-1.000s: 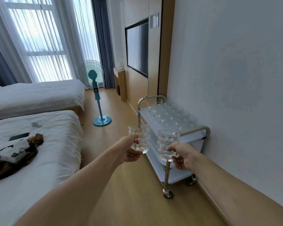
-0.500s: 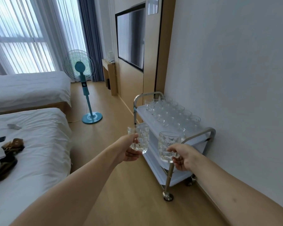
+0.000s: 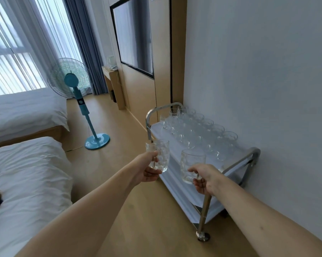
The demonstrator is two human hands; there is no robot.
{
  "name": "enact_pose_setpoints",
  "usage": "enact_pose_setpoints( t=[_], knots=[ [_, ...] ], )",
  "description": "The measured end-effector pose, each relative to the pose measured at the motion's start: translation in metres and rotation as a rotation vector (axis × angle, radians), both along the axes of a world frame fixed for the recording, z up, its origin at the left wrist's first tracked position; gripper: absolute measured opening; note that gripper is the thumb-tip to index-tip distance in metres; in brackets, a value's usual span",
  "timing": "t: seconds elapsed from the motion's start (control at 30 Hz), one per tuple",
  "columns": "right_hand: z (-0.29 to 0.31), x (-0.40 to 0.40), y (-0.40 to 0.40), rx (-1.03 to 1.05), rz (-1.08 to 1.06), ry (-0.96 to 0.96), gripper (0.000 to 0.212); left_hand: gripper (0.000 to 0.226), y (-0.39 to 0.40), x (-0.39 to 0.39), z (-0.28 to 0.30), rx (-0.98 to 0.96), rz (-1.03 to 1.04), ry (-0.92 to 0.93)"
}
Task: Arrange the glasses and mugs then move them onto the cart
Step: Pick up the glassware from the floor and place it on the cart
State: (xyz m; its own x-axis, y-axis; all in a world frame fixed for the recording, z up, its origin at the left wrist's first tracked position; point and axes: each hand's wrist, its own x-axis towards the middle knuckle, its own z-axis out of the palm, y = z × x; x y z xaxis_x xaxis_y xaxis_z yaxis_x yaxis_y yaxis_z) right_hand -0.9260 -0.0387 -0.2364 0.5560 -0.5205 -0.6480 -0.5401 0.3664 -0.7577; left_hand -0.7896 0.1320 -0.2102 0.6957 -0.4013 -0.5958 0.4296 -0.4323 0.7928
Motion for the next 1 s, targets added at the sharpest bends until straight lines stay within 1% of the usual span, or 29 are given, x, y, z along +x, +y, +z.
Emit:
enact_pose_setpoints(
  t=[0.2, 0.3, 0.53, 0.67, 0.83, 0.93, 1.0],
  knots=[
    [-0.017, 0.039, -0.019, 0.026, -0.129, 0.047, 0.023, 0.034, -0.035, 0.064, -0.026, 0.035, -0.144, 0.059],
    [-0.027, 0.056, -0.021, 0.046, -0.230, 0.057, 0.018, 0.032, -0.055, 0.095, -0.035, 0.035, -0.236, 0.074],
    [-0.022, 0.085, -0.015, 0.061, -0.454, 0.061, 0.023, 0.031, -0.090, 0.161, -0.027, 0.024, -0.445, 0.107],
    [-0.021, 0.096, -0.009, 0.045, -0.534, 0.064, 0.025, 0.031, -0.107, 0.182, -0.031, 0.001, -0.533, 0.090],
    [-0.031, 0.109, -0.003, 0.071, -0.649, 0.049, 0.038, 0.033, -0.126, 0.201, -0.044, 0.025, -0.637, 0.099],
    [-0.043, 0.110, -0.002, 0.083, -0.696, 0.076, 0.043, 0.034, -0.140, 0.206, -0.055, 0.041, -0.676, 0.106],
    [-0.050, 0.110, -0.006, 0.097, -0.706, 0.100, 0.042, 0.034, -0.151, 0.206, -0.062, 0.051, -0.695, 0.126]
  ],
)
